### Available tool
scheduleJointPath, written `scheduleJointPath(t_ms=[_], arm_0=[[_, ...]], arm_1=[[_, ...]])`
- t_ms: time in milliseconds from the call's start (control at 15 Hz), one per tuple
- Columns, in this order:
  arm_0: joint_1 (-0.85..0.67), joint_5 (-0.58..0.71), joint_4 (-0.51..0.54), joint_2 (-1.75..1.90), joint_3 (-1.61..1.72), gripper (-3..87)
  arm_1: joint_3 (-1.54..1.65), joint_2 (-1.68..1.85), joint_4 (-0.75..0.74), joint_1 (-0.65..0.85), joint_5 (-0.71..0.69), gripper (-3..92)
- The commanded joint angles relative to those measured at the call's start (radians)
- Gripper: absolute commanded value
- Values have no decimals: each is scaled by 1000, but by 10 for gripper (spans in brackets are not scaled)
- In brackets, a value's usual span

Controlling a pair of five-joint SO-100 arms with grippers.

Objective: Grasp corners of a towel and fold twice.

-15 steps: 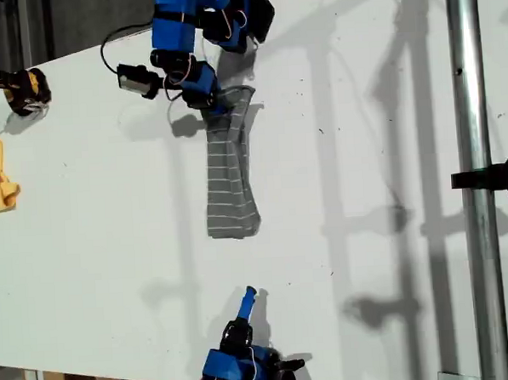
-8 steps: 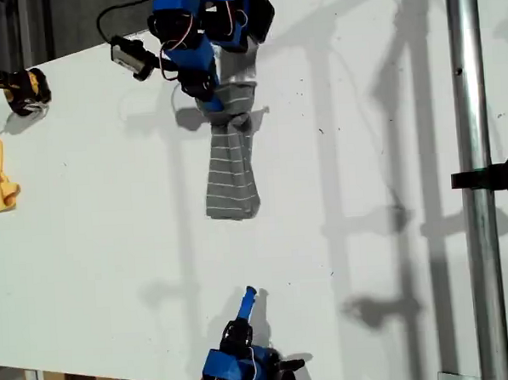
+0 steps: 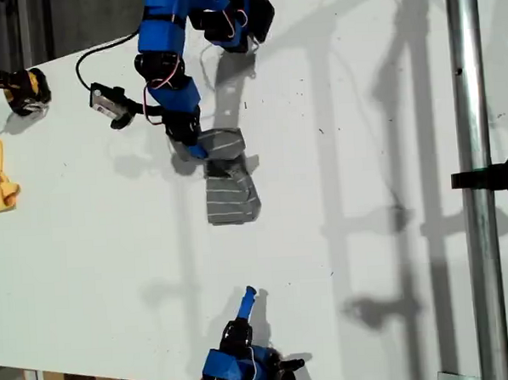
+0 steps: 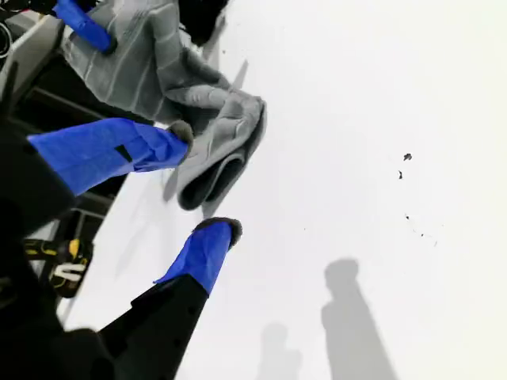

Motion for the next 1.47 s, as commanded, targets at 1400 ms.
scheduleJointPath(t_ms=[1400], arm_0=[[-8, 9, 5, 6, -32, 181]], arm_1=[[-566, 118, 472, 150, -140, 0]])
